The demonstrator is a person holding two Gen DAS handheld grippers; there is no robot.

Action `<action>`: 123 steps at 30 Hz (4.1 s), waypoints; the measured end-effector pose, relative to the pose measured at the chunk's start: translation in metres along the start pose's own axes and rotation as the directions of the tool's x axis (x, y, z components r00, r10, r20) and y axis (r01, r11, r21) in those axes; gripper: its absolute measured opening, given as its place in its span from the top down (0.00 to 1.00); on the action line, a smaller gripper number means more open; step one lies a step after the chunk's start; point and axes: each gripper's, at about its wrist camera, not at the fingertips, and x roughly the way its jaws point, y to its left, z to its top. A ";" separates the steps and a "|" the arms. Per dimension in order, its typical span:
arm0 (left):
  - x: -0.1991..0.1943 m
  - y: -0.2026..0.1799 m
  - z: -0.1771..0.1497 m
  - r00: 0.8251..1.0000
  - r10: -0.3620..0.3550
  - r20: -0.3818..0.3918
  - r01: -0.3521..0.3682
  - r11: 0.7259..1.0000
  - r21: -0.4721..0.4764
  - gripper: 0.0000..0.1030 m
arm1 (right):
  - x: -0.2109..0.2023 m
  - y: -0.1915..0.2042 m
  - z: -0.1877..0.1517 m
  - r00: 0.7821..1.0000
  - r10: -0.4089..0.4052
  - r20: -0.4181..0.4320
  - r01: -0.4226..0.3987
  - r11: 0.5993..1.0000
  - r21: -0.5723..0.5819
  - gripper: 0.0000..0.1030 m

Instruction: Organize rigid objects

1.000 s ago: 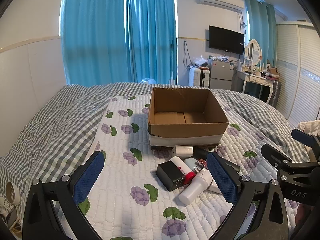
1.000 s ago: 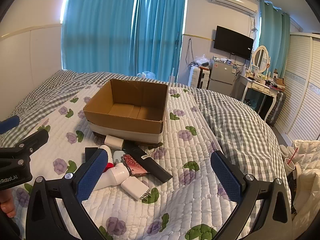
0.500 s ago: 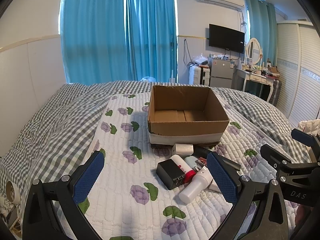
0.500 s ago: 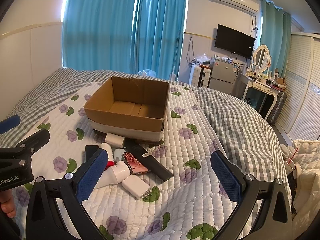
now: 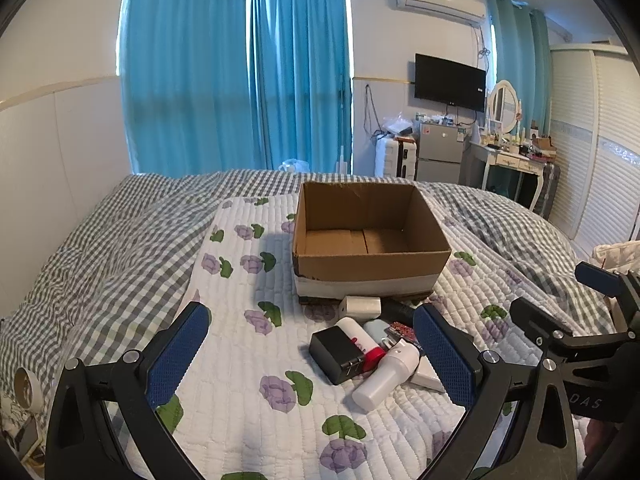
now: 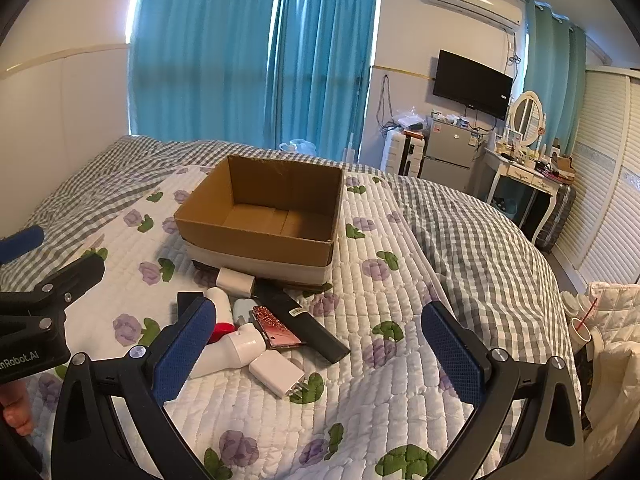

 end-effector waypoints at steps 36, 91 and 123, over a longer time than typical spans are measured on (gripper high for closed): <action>0.117 -0.047 -0.069 0.910 -0.015 -0.415 0.081 0.986 0.144 0.01 | 0.142 -0.001 -0.060 0.846 0.189 -0.498 -0.225 0.974 -0.013 0.40; 0.223 -0.018 0.141 0.968 -0.047 -0.246 0.068 0.995 0.075 0.57 | 0.159 -0.007 0.177 0.974 0.162 -0.161 -0.172 0.984 -0.047 0.41; 0.203 -0.012 0.121 0.975 -0.039 -0.218 0.060 0.994 0.090 0.26 | 0.224 -0.016 0.174 0.983 0.111 -0.146 -0.115 0.993 -0.021 0.14</action>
